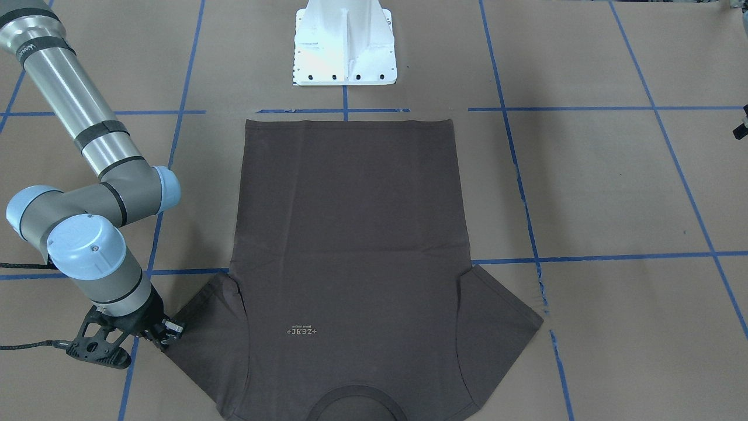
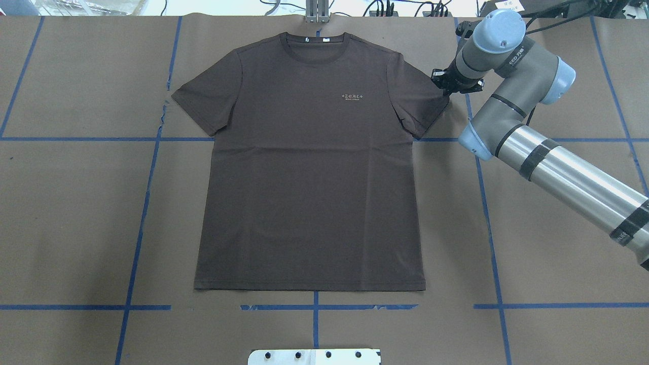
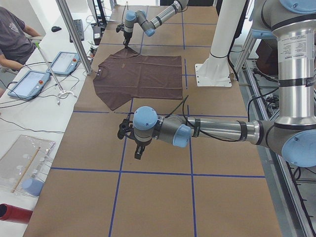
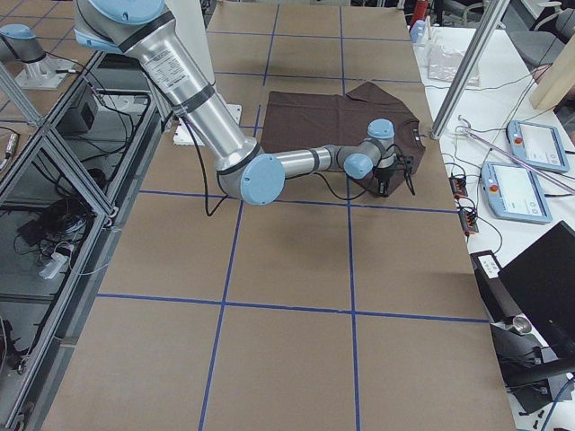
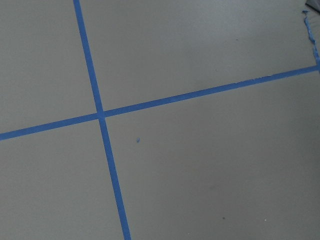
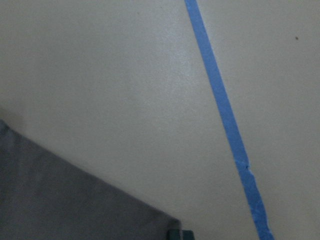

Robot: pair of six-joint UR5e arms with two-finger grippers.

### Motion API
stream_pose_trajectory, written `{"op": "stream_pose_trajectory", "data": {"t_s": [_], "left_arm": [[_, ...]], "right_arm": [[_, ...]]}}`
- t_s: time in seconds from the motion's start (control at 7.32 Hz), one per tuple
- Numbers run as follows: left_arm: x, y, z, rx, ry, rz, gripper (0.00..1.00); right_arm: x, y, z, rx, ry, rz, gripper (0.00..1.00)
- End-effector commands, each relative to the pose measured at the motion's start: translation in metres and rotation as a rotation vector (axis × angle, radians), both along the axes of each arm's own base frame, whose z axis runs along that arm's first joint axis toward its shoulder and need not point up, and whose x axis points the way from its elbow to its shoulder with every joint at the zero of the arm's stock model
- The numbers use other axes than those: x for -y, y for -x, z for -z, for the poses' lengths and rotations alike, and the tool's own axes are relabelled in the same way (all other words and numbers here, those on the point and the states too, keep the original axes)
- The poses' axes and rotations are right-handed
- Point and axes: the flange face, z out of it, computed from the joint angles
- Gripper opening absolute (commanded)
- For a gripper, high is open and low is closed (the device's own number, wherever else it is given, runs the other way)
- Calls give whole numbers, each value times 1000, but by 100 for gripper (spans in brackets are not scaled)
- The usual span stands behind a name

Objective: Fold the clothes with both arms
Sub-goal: 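Fold the sleeve over the shirt body with the right gripper while the left arm enters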

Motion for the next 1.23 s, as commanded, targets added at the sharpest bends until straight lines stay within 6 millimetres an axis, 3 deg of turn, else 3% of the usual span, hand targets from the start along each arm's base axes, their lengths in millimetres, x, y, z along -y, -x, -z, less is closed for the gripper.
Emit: {"op": "stream_pose_trajectory", "data": {"t_s": [0.0, 0.14, 0.27, 0.41, 0.55, 0.68, 0.96, 1.09], "left_arm": [[0, 0, 1, -1, -1, 1, 100], [0, 0, 5, -2, -8, 1, 100], [-1, 1, 8, -2, -12, 3, 100], [-3, 0, 9, -3, -10, 3, 100], [-3, 0, 11, -3, -15, 2, 100], [-3, 0, 13, -3, -19, 2, 100], [-3, 1, 15, -3, -21, 4, 100], [-3, 1, 16, -3, -24, 3, 100]], "right_arm": [[6, 7, 62, 49, -48, -3, 0], [4, 9, 83, 58, -53, 2, 0], [-5, 27, 100, 78, -54, 12, 0], [-13, 58, 127, 81, 57, -44, 0], [-19, 80, 153, 77, 34, -57, 0], [-32, 107, 142, 20, 5, -77, 0], [-27, 114, 134, -13, 5, -107, 0], [-15, 123, 145, -26, 6, -120, 0]]}}
